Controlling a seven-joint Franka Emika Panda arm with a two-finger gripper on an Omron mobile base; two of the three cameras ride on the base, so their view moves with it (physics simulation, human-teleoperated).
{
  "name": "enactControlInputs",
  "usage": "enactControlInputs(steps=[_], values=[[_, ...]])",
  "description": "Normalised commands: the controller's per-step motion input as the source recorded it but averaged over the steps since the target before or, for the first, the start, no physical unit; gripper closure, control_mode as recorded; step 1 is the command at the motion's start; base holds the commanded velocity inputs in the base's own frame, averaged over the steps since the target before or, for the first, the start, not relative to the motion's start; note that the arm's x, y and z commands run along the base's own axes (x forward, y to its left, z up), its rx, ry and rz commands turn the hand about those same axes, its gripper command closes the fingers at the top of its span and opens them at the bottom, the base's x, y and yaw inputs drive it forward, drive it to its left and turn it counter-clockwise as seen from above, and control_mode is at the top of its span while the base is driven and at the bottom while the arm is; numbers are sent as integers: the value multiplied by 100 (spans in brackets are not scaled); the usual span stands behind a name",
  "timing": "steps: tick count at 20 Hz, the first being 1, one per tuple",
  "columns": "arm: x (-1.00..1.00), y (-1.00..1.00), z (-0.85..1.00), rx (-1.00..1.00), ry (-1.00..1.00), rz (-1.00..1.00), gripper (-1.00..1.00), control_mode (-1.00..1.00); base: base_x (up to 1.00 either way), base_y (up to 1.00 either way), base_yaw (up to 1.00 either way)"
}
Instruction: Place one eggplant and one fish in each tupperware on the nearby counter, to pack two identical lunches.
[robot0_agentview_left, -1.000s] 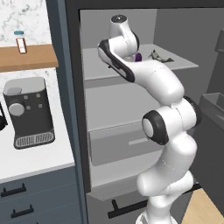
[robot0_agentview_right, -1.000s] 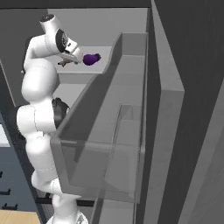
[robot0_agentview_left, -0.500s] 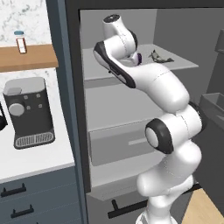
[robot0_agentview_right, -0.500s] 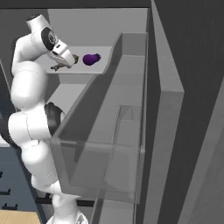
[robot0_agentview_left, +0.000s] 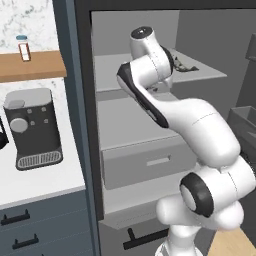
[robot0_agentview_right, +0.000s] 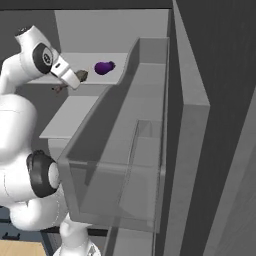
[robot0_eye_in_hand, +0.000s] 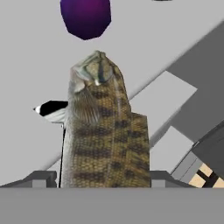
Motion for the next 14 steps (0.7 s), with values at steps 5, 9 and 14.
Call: enactControlInputs(steps=[5, 9, 14], values=[[-100, -34, 0, 1, 0, 4, 100, -100, 0, 0, 0], [-100, -48, -1, 0, 0, 8, 100, -100, 0, 0, 0], [-100, -43, -3, 0, 0, 6, 100, -100, 0, 0, 0]])
